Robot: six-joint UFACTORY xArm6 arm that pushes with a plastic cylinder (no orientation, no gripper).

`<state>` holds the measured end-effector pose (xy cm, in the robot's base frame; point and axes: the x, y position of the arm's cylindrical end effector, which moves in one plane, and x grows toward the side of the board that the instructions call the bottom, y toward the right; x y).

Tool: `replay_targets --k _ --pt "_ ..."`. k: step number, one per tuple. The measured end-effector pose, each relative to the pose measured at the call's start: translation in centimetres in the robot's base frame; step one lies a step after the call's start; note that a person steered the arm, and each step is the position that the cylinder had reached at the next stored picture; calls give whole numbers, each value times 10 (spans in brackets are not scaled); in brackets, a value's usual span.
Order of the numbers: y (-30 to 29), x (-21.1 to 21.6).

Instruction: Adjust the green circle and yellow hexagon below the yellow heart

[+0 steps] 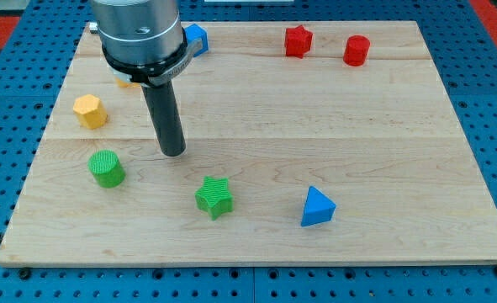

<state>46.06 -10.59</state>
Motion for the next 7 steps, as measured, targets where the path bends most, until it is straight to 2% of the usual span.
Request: replay_targets --k 2,3,4,6,7 --pt "-105 -14" --pt "-168 -45" --pt "-196 -66" --pt "-122 -51" --pt "-195 -78"
